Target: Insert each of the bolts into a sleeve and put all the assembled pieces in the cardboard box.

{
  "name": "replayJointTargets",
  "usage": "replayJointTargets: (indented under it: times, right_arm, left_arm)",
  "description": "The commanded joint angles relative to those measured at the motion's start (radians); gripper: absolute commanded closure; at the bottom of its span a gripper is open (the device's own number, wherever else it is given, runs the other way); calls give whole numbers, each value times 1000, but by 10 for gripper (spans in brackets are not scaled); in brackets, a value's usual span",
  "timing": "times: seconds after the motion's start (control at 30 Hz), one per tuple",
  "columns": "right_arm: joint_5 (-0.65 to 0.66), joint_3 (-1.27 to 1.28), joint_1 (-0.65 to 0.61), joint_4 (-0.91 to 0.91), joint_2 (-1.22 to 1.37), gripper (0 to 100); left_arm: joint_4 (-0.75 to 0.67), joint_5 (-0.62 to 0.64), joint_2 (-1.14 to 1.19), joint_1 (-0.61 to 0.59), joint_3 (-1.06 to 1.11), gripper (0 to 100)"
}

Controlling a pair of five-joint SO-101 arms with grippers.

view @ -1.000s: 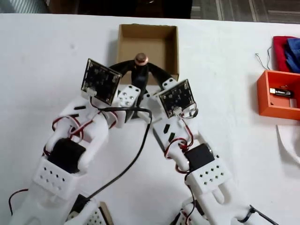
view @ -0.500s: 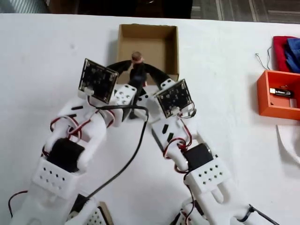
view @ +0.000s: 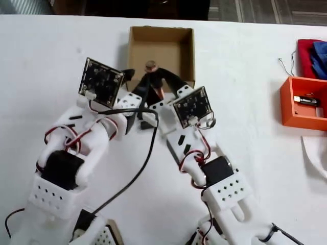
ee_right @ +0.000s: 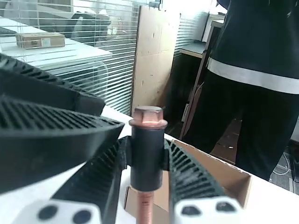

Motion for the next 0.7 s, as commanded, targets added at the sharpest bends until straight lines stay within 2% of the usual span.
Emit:
replayJointTargets:
  times: [0.0,0.1,0.17,0.23,0.33,0.43,0.5,0.6,0.67]
  right_arm:
    - [0,-15,12,-25,-38,975]
    - [0,-17,44,-25,-30,975]
    - [-6,-21,70,-25,-30,975]
    - [-8,-55,88,5,-28,975]
    - [-17,-160,117,168,-13,975]
    - [-104,-315,142,332,79,975]
    - [-120,-446,147,435,183,975]
    - [-120,-660,170,582,377,975]
    - [-120,-810,185,671,515,975]
  left_arm:
    - [32,-3,-9,-46,-120,817]
    - [94,-3,-5,-164,-197,784]
    - [137,-15,-3,-284,-209,782]
    - [175,-84,-3,-422,-208,782]
    - [189,-224,-5,-646,-147,782]
    - [186,-328,-5,-795,-5,782]
    - [130,-348,-3,-829,130,782]
    - [-61,-345,-2,-833,355,782]
    - [-196,-296,-2,-833,472,779]
